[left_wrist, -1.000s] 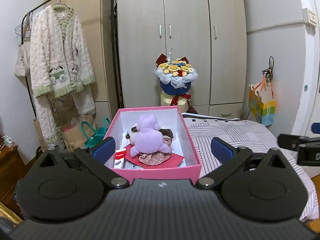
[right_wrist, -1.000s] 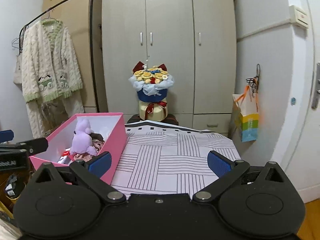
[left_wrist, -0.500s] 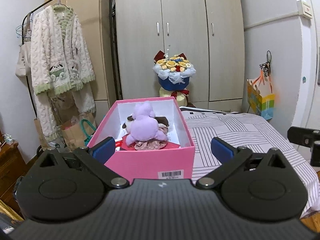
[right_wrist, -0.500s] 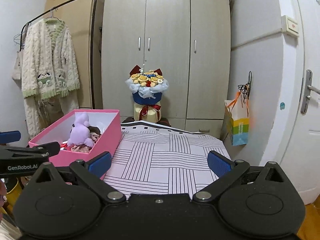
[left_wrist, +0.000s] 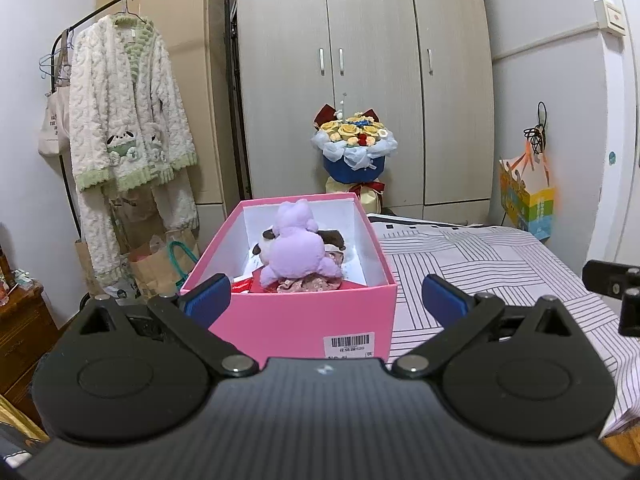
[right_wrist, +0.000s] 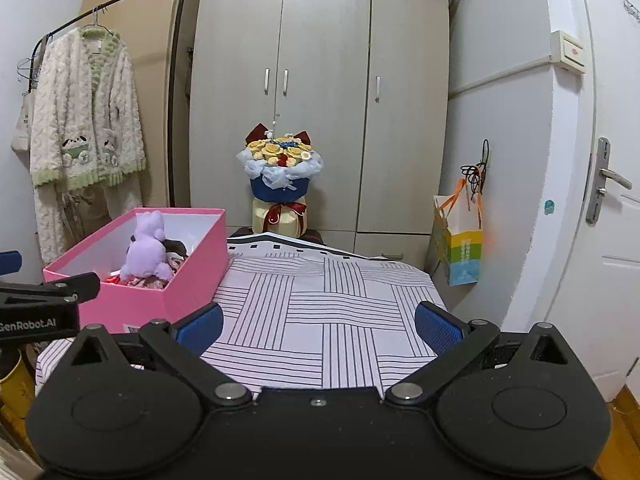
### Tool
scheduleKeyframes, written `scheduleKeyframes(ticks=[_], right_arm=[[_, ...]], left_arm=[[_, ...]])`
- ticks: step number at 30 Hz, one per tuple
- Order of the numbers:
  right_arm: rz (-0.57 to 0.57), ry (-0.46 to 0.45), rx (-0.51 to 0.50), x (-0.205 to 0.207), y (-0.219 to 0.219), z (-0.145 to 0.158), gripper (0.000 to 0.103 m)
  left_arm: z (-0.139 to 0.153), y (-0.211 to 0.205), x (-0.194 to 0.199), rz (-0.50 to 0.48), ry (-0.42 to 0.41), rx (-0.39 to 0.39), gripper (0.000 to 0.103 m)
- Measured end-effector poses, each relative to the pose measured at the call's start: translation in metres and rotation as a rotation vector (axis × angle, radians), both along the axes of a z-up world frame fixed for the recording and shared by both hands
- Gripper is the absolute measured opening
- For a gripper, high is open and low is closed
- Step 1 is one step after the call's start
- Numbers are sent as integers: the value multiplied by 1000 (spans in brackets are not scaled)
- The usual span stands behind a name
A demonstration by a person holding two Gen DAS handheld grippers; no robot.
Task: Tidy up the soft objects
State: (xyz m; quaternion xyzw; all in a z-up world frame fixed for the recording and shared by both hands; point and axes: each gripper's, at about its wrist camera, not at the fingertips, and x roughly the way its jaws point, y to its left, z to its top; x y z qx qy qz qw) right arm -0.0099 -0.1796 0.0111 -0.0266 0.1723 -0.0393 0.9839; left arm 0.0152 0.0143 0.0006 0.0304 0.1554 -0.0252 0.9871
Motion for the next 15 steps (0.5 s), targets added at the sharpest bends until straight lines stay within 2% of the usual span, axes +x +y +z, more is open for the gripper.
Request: scheduleKeyframes(ticks=[6,9,15], right_arm=[[-4,-17,-4,-5,-1,-2,103],[-12,-21,-15,-4,0,-1,103],[-11,-24,-5,-6,-2,-2,103]], left_arm=[[0,-2,-3,-11,-13,-5,103],[-1,-3,-8,-25,-49,5,103],[-1,-1,-9,-22,-43,-19,103]])
